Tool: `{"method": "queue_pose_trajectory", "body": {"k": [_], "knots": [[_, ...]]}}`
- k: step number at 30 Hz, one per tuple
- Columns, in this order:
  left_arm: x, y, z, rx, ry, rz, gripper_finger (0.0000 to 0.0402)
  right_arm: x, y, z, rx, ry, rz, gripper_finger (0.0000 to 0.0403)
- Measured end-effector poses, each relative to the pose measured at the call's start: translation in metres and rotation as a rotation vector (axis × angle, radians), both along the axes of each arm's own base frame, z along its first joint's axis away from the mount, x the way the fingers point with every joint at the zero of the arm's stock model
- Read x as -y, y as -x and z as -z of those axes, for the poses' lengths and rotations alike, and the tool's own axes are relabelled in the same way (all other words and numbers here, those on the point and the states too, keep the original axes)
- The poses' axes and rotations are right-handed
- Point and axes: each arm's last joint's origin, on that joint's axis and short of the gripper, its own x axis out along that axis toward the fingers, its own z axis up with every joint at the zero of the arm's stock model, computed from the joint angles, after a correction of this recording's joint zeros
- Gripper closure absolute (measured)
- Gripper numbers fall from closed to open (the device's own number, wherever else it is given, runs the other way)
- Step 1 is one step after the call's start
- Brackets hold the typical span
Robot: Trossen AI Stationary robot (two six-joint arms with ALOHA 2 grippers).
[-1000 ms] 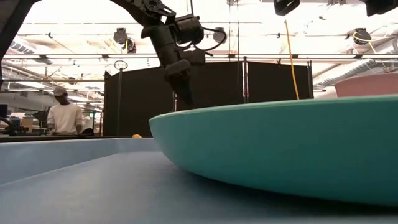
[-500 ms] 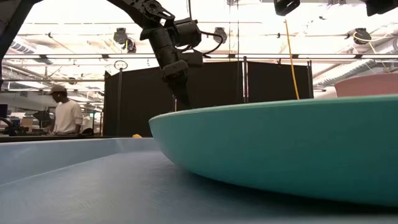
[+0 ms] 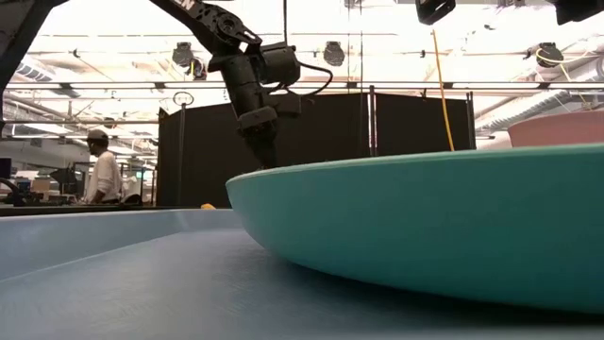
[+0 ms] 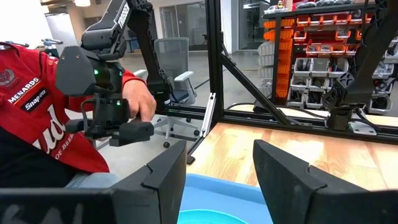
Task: Set up tray
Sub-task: Put the blue bowl on the blue plate
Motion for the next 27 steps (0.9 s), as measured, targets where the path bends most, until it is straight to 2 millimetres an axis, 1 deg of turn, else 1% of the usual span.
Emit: {"method": "queue_pose_trajectory", "body": {"k": [10, 17, 22, 25, 27], "knots": [[-0.004, -0.002, 0.0, 0.023, -0.04, -0.007, 0.0252, 0.0, 0.0, 0.0, -0.002, 0.003, 0.0, 0.0225], [-0.006, -0.005, 0.02, -0.049, -0.03, -0.011, 0.0252, 0.0, 0.0, 0.001, -0.003, 0.003, 0.001, 0.0225], [-0.008, -0.008, 0.02, -0.026, -0.063, -0.003, 0.0253, 0.0, 0.0, 0.001, -0.009, 0.007, 0.002, 0.0225], [-0.009, -0.009, 0.019, -0.01, -0.067, -0.012, 0.0267, 0.001, 0.0, 0.001, -0.007, 0.014, 0.024, 0.0225], [-0.01, -0.009, 0.02, -0.014, -0.066, -0.017, 0.029, 0.001, 0.0, 0.002, -0.009, 0.014, 0.03, 0.0225]]}}
